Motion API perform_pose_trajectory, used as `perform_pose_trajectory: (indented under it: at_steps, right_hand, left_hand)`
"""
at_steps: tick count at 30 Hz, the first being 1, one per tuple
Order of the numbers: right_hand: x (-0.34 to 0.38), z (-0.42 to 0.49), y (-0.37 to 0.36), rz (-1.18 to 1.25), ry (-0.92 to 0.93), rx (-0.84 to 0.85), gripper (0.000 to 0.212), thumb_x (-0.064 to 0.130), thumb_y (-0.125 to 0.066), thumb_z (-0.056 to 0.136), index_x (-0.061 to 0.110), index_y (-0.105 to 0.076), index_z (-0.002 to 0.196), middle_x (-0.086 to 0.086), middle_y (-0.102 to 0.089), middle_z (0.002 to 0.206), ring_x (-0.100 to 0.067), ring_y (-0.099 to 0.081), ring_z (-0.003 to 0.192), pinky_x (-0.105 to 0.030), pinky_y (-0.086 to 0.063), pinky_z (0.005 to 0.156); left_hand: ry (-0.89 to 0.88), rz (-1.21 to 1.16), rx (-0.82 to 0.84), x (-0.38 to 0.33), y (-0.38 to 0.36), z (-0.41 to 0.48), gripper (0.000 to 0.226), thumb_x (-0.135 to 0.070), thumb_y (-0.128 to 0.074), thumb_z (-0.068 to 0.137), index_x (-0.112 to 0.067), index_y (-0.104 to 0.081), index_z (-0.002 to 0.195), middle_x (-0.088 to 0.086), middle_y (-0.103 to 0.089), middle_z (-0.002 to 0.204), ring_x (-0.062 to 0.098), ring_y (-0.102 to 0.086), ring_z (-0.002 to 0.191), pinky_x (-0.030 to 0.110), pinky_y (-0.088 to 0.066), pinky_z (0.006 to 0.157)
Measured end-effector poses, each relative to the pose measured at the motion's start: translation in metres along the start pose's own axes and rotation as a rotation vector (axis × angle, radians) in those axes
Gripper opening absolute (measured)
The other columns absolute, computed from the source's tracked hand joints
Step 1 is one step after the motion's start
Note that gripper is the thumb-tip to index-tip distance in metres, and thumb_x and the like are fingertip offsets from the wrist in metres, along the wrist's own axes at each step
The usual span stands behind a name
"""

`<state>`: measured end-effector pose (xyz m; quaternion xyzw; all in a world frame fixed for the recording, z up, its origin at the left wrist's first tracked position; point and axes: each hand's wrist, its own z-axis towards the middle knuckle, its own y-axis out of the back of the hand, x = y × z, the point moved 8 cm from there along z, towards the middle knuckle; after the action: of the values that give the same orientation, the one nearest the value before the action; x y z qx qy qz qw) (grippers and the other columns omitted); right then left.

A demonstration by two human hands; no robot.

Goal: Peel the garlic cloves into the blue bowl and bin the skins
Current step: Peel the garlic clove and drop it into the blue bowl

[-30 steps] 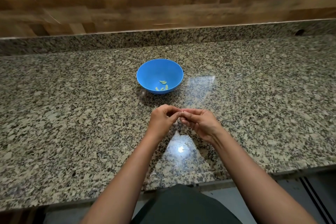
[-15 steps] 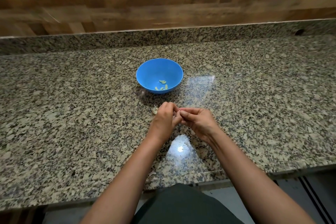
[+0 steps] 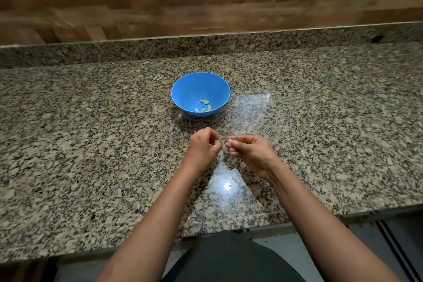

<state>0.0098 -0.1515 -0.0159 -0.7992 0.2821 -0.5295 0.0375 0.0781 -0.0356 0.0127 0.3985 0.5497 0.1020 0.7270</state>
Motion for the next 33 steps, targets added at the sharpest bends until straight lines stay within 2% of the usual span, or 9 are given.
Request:
perform_pose_trajectory:
  at_steps: [3, 8, 14, 17, 24, 29, 33]
  right_hand:
    - [0.001, 0.000, -0.001, 0.003, 0.020, 0.007, 0.011, -0.010, -0.054, 0.086, -0.007, -0.063, 0.092, -0.015, -0.067, 0.076, -0.016, -0.062, 0.061, -0.019, -0.054, 0.058]
    - [0.006, -0.002, 0.001, -0.047, 0.064, 0.000, 0.008, -0.009, -0.058, 0.083, -0.006, -0.063, 0.088, -0.013, -0.067, 0.073, -0.017, -0.062, 0.060, -0.020, -0.055, 0.058]
    - [0.006, -0.001, 0.001, -0.117, 0.080, -0.017, 0.006, -0.009, -0.060, 0.081, -0.006, -0.064, 0.085, -0.012, -0.067, 0.071, -0.015, -0.062, 0.059, -0.019, -0.054, 0.056]
    - [0.007, -0.001, 0.002, -0.131, 0.087, -0.017, 0.006, -0.009, -0.061, 0.081, -0.006, -0.065, 0.084, -0.010, -0.068, 0.069, -0.015, -0.063, 0.059, -0.019, -0.054, 0.057]
    - [0.005, -0.003, 0.003, -0.124, 0.078, -0.027, 0.013, -0.007, -0.063, 0.080, -0.012, -0.063, 0.092, -0.013, -0.067, 0.074, -0.015, -0.062, 0.062, -0.019, -0.053, 0.058]
    - [0.002, -0.003, 0.002, -0.055, 0.061, -0.020, 0.011, -0.008, -0.059, 0.084, -0.009, -0.061, 0.094, -0.014, -0.065, 0.077, -0.016, -0.061, 0.062, -0.020, -0.055, 0.058]
    - [0.003, -0.003, 0.000, -0.080, 0.065, -0.010, 0.009, -0.007, -0.056, 0.086, -0.008, -0.062, 0.092, -0.015, -0.065, 0.078, -0.016, -0.062, 0.062, -0.019, -0.055, 0.058]
  left_hand:
    - [0.038, -0.157, -0.015, 0.002, -0.001, -0.005, 0.013, -0.007, -0.060, 0.088, -0.008, -0.066, 0.100, -0.002, -0.065, 0.090, 0.007, -0.059, 0.081, 0.005, -0.046, 0.069]
    - [0.024, -0.263, -0.004, -0.003, 0.001, -0.008, 0.017, -0.016, -0.067, 0.086, -0.011, -0.070, 0.101, 0.001, -0.069, 0.091, 0.012, -0.064, 0.080, 0.023, -0.055, 0.075]
    - [-0.035, -0.157, -0.002, -0.010, 0.003, -0.007, 0.022, -0.017, -0.068, 0.084, -0.006, -0.070, 0.103, 0.004, -0.068, 0.096, 0.006, -0.060, 0.079, 0.003, -0.047, 0.069]
    - [-0.042, -0.157, -0.001, -0.012, 0.002, -0.008, 0.023, -0.017, -0.068, 0.084, -0.005, -0.070, 0.103, 0.005, -0.069, 0.095, 0.004, -0.059, 0.075, 0.002, -0.046, 0.067]
    - [-0.032, -0.163, -0.013, -0.011, 0.000, -0.007, 0.018, -0.018, -0.069, 0.083, -0.005, -0.071, 0.095, 0.003, -0.068, 0.085, 0.006, -0.059, 0.071, 0.006, -0.048, 0.065]
    - [0.098, -0.272, 0.031, 0.000, -0.009, -0.005, 0.011, -0.021, -0.065, 0.087, -0.010, -0.064, 0.090, 0.000, -0.065, 0.079, 0.011, -0.061, 0.070, 0.013, -0.049, 0.060]
    - [0.143, -0.298, 0.073, 0.002, -0.015, -0.005, 0.010, -0.021, -0.062, 0.090, -0.012, -0.061, 0.091, 0.003, -0.065, 0.084, 0.019, -0.065, 0.077, 0.026, -0.056, 0.068]
